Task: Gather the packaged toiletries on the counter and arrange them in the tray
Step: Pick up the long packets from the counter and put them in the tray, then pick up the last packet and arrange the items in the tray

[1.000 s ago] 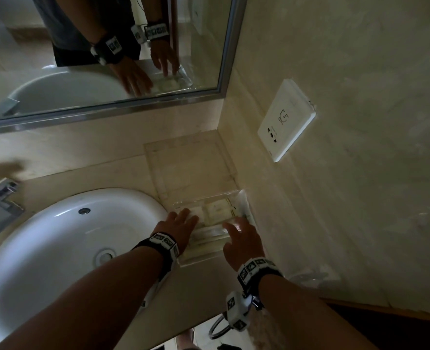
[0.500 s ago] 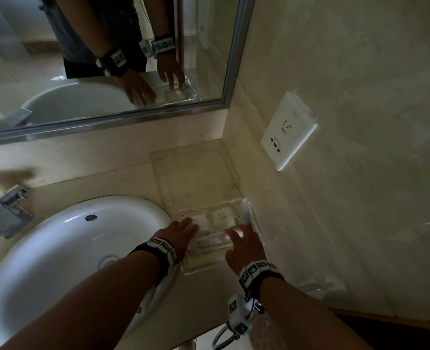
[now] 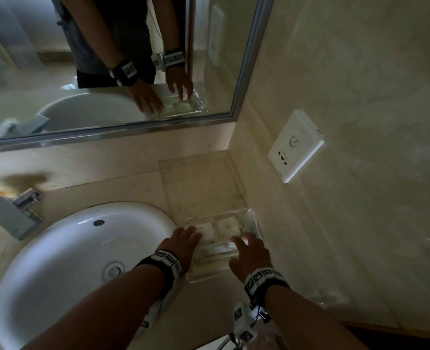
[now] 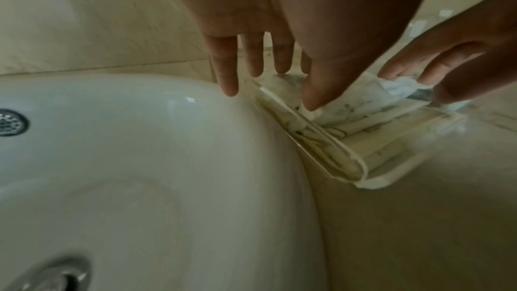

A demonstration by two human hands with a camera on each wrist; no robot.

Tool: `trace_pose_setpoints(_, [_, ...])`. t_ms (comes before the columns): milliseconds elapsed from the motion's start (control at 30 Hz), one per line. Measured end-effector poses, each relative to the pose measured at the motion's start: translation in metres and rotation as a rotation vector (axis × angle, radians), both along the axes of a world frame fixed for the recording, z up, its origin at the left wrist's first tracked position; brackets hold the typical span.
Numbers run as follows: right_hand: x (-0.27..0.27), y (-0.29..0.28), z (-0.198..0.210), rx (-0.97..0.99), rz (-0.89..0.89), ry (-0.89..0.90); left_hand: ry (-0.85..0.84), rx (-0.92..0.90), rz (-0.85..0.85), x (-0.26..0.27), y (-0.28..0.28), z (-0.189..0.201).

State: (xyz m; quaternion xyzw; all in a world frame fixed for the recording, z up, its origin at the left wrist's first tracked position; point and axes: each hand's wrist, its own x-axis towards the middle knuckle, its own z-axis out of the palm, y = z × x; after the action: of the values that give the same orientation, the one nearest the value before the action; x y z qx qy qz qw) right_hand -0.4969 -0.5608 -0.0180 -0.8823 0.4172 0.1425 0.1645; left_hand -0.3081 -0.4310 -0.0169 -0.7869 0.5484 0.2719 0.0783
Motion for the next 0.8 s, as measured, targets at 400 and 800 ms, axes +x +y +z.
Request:
trace_pose_setpoints(400, [0.106,0.049,0.056,0.035,0.286,-0.148,0.007,-0.061,0.295,0.073,0.099,0.055])
trace_pose_setpoints(800, [0.261,0.216,0.089,0.21,0.775,-0.236,0.064,-0.123,0.972,0.146,0.327,0.077])
